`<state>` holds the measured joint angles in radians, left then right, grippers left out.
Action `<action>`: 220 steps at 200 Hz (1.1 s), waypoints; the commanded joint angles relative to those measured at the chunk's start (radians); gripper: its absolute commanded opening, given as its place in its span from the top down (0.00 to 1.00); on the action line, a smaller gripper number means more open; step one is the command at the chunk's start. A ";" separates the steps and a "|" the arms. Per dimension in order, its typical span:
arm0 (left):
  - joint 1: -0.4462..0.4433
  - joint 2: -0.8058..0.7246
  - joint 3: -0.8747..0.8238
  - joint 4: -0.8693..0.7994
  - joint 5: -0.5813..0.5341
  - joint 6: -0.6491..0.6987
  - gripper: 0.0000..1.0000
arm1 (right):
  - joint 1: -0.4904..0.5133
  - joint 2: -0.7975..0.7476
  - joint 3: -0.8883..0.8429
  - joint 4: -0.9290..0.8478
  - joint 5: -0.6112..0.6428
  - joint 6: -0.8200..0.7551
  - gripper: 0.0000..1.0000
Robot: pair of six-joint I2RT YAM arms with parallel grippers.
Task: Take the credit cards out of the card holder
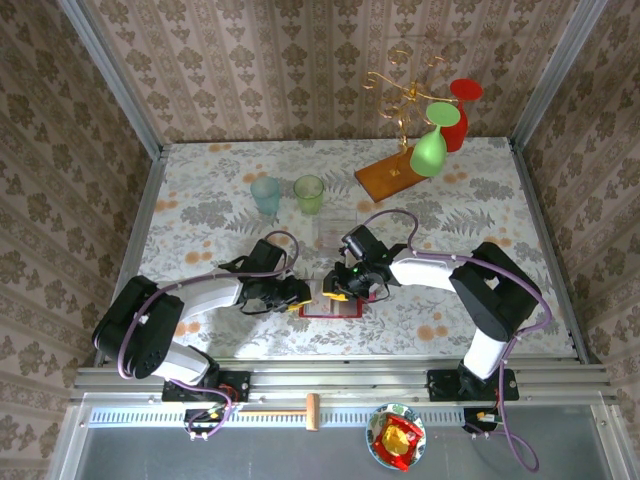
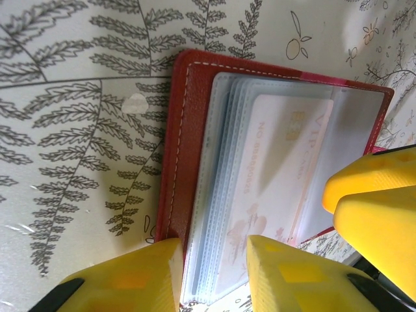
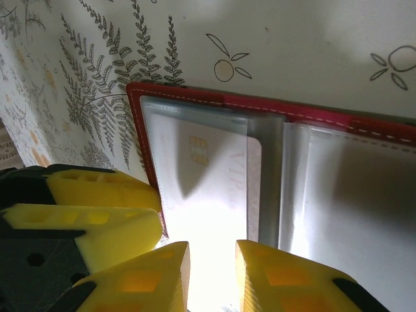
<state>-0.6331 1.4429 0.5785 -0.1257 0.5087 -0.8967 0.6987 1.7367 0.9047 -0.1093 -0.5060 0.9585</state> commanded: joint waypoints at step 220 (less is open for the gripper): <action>0.006 -0.003 -0.026 0.011 0.019 -0.016 0.67 | 0.012 0.027 0.013 0.013 -0.016 0.012 0.75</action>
<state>-0.6331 1.4429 0.5694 -0.1184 0.5159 -0.8974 0.7017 1.7561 0.9215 -0.1074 -0.5030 0.9543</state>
